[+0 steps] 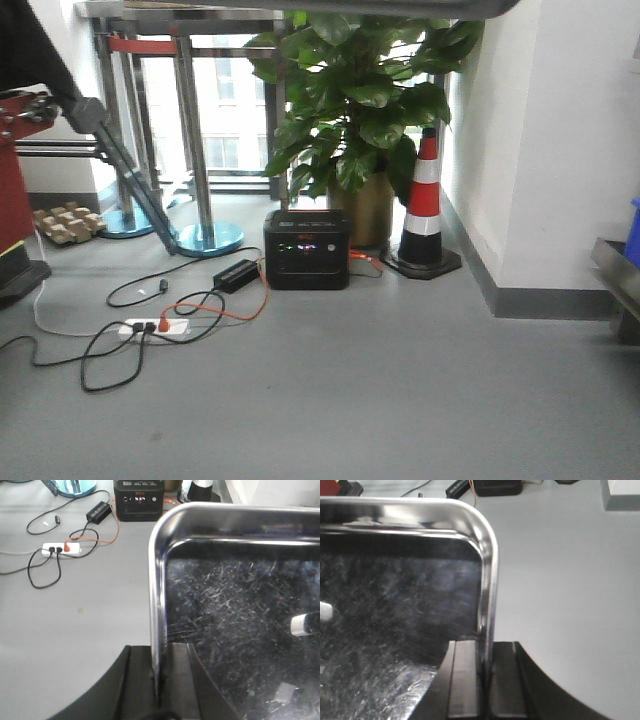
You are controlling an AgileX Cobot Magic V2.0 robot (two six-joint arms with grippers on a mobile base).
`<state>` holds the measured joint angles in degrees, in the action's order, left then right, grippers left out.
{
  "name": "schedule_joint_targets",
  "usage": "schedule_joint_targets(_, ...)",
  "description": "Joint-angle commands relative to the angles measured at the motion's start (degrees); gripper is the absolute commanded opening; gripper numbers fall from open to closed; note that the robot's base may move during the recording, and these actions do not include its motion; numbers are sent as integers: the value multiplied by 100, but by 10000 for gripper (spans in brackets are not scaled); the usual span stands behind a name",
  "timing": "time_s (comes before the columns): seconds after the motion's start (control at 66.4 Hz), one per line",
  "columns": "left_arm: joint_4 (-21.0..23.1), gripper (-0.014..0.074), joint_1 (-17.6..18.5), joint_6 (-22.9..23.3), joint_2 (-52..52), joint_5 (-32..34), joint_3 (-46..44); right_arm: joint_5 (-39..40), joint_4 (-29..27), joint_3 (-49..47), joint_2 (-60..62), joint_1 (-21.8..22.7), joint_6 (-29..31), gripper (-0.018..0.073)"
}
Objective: Stack silver trays without gaps
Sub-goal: 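Turn the base toward the other shelf rack carrying the tray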
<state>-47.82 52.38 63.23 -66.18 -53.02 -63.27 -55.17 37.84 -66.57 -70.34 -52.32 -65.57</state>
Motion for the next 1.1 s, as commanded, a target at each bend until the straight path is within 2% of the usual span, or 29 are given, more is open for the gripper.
schedule_joint_targets(0.0, -45, -15, 34, 6, 25, 296, -37, 676, 129, -20, 25, -40, 53, -22)
schedule_joint_targets(0.693, -75, -15, 34, 6, 25, 296, -37, 2487, 129, -20, 25, -40, 53, -22)
schedule_joint_targets(1.085, -100, -15, 34, 6, 25, 296, -37, 3118, 129, -20, 25, -40, 53, -22)
